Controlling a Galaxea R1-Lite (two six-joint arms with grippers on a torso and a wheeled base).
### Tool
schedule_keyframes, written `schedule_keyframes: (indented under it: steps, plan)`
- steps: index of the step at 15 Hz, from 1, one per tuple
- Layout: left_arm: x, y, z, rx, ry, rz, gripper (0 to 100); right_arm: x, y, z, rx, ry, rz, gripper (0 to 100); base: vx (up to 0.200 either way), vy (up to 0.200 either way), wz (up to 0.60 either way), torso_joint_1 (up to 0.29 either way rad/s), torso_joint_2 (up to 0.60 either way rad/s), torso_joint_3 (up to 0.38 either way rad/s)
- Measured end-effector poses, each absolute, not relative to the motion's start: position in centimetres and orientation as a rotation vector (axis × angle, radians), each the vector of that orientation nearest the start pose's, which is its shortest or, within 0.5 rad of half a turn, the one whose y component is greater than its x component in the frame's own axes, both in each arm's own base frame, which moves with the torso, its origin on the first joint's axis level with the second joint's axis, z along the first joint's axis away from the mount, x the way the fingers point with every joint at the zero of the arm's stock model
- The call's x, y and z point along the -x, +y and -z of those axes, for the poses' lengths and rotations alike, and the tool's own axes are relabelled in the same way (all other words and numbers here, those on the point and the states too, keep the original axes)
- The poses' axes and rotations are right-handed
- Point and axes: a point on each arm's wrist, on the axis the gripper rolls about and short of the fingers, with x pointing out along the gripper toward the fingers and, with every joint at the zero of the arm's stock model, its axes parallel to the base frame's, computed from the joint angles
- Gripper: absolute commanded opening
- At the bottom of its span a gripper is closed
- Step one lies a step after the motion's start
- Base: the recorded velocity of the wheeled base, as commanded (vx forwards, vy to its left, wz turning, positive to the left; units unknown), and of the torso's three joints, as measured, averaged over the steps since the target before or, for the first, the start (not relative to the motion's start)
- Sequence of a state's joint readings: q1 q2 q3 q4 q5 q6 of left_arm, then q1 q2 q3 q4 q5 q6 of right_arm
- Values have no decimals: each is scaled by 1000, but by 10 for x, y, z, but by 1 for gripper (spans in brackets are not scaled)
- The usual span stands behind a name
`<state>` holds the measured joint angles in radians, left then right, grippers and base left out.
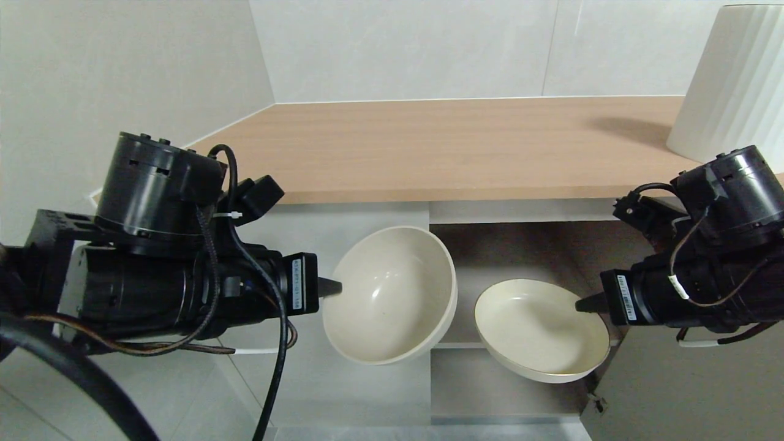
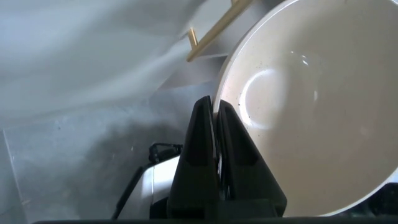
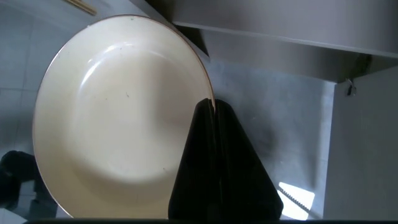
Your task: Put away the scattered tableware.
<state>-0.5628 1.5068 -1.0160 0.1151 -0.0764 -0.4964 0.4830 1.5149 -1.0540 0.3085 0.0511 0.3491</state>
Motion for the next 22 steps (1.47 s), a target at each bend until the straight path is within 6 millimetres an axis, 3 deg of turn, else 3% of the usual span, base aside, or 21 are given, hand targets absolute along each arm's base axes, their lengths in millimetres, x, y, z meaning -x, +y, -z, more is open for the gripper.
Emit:
schedule_keyframes:
  steps: [11,15,22]
  plan:
    - [-221,-143,-215,303,772,445,0,-253,133,-185,-143,899,-335,0,-18,0,0,0,1,-1]
    - [-218,-141,-212,274,800,446,0,-269,142,-153,-123,975,-318,0,0,0,0,0,0,0]
    - [-214,-139,-215,256,804,449,0,-290,159,-80,-118,918,-324,0,0,0,0,0,0,0]
